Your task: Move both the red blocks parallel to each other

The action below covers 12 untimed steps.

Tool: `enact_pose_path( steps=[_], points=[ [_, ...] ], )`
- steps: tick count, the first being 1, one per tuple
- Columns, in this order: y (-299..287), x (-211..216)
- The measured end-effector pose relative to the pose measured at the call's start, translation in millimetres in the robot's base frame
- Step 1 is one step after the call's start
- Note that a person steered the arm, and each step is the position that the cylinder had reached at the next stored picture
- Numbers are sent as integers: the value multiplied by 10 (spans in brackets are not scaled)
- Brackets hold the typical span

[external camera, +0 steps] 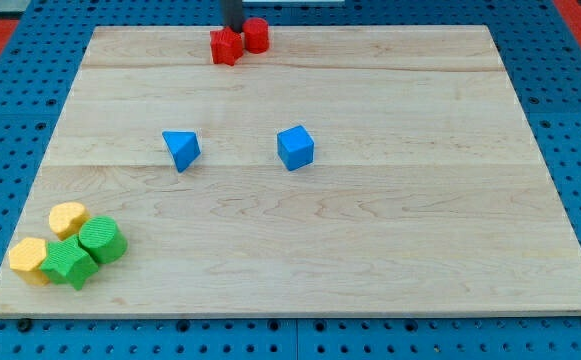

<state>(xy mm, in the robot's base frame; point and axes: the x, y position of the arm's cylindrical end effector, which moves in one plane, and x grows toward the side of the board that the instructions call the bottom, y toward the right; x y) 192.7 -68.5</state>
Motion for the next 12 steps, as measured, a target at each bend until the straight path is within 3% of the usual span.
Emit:
enact_pose_path(
  steps=[3, 6, 7, 10, 11, 12],
  points=[
    [444, 49],
    [-205, -5],
    [-759, 1],
    [-704, 300],
    [-193, 301],
    [-120, 296]
  ],
)
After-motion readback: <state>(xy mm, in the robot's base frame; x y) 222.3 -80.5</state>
